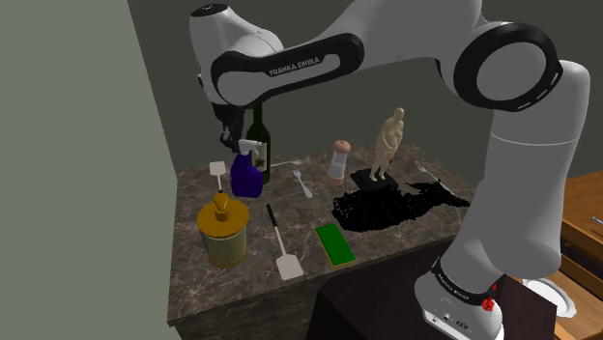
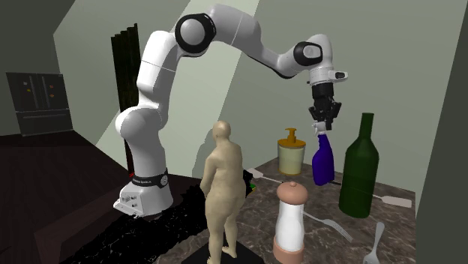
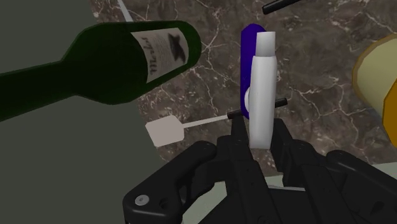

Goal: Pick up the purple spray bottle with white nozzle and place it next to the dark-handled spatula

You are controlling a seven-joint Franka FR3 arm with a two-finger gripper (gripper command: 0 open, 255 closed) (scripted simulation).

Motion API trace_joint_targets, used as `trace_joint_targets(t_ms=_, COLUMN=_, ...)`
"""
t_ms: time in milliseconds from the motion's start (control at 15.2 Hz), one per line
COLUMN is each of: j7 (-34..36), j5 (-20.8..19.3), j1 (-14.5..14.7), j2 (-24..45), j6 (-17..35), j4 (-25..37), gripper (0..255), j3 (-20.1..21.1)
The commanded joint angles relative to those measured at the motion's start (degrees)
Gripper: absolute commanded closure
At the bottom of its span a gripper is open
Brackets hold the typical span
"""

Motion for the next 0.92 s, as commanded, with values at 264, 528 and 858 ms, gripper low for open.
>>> trace_joint_targets(t_ms=264, j7=0.8, j5=-0.4, j1=0.0, j2=0.4, j6=2.5, j4=-2.2, gripper=255, j3=-0.1)
trace_joint_targets(t_ms=528, j7=0.8, j5=-0.4, j1=0.0, j2=0.4, j6=2.5, j4=-2.2, gripper=255, j3=-0.1)
trace_joint_targets(t_ms=858, j7=0.8, j5=-0.4, j1=0.0, j2=0.4, j6=2.5, j4=-2.2, gripper=0, j3=-0.1)
